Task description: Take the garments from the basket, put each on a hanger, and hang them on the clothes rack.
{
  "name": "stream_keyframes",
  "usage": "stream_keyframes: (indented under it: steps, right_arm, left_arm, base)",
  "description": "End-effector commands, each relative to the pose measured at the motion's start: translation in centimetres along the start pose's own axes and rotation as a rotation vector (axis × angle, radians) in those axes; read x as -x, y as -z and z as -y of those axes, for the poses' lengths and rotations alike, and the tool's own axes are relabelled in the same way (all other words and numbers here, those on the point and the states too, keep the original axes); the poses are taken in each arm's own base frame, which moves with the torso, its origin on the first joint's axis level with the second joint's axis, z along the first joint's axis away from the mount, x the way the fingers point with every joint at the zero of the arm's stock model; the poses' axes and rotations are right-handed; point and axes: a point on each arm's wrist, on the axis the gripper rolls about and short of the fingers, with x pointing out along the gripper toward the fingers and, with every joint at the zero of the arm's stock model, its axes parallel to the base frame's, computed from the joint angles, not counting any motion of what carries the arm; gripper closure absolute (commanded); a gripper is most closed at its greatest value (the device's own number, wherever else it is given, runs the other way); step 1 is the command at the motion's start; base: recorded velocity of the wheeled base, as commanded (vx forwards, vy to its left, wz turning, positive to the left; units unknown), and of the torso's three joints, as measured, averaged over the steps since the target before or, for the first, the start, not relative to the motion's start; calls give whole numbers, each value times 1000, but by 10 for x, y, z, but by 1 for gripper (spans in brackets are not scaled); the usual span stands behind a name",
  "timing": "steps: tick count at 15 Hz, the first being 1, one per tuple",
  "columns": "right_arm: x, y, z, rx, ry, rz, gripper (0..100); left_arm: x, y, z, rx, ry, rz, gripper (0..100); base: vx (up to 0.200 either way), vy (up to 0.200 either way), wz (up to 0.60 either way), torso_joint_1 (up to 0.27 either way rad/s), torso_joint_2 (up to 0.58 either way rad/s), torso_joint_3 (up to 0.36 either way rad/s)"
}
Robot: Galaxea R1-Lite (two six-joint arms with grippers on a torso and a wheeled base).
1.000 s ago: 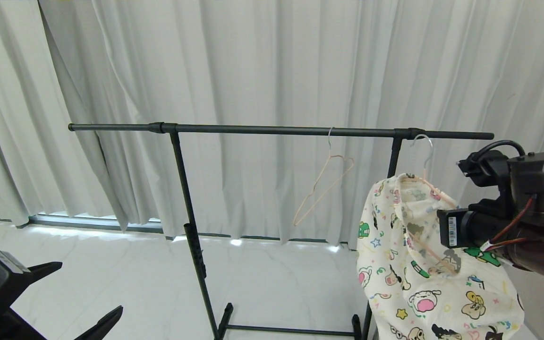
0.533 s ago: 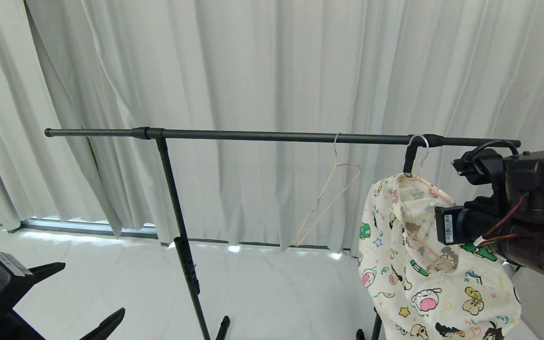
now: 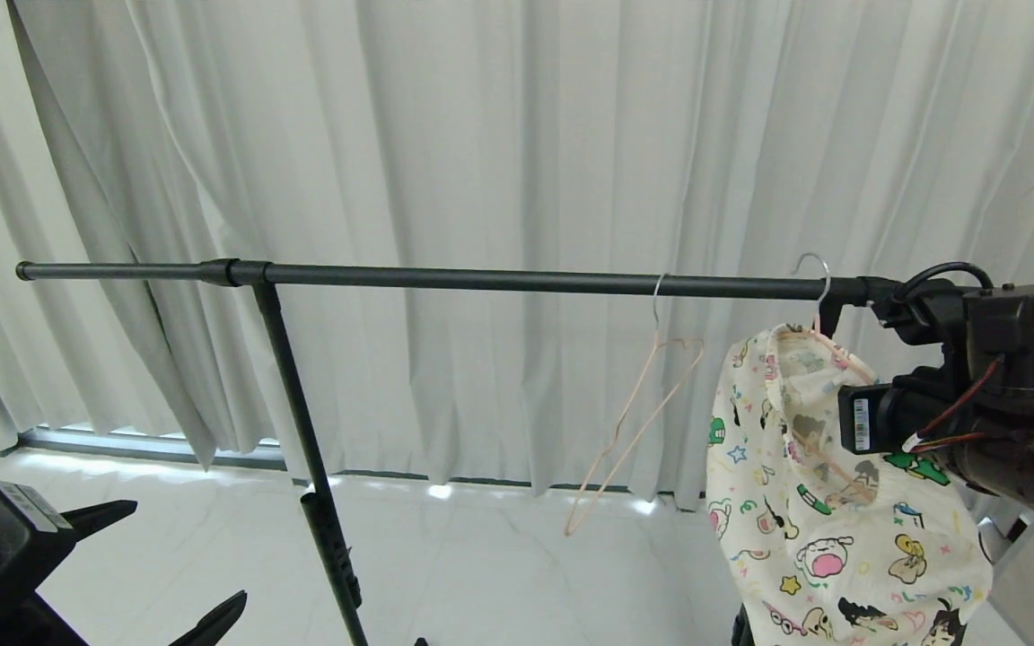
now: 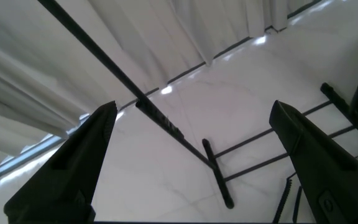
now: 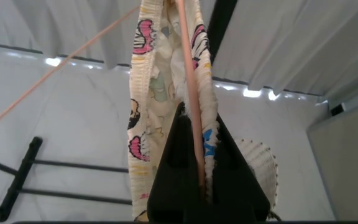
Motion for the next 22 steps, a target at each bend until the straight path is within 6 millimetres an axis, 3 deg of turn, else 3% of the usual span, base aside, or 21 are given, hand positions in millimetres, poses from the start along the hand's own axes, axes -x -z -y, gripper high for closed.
stream_keyframes:
  steps: [1, 8, 15, 20, 21, 22]
  right_arm:
    - [-5, 2, -1, 4, 2, -9, 100]
    - [-11, 10, 6, -2, 36, -37, 100]
    - [-30, 18, -1, 5, 40, -57, 100]
    - [-32, 21, -1, 8, 43, -67, 100]
    - [-30, 22, 0, 7, 45, -68, 0]
    - [-28, 23, 1, 1, 46, -66, 0]
  left_arm:
    - [0, 0, 0, 1, 1, -2, 0]
    - [0, 0, 1, -7, 14, 3, 0]
    - [-1, 0, 3, -16, 33, 5, 0]
    - [-1, 0, 3, -14, 33, 4, 0]
    - [-1, 1, 4, -15, 35, 1, 0]
    - [-2, 1, 4, -15, 35, -1, 0]
  base:
    - [200, 0, 0, 2, -2, 2]
    - [0, 0, 0, 0, 0, 0]
    - [0, 0, 0, 0, 0, 0]
    - [0, 0, 0, 0, 0, 0]
    - [0, 0, 0, 0, 0, 0]
    - [0, 0, 0, 0, 0, 0]
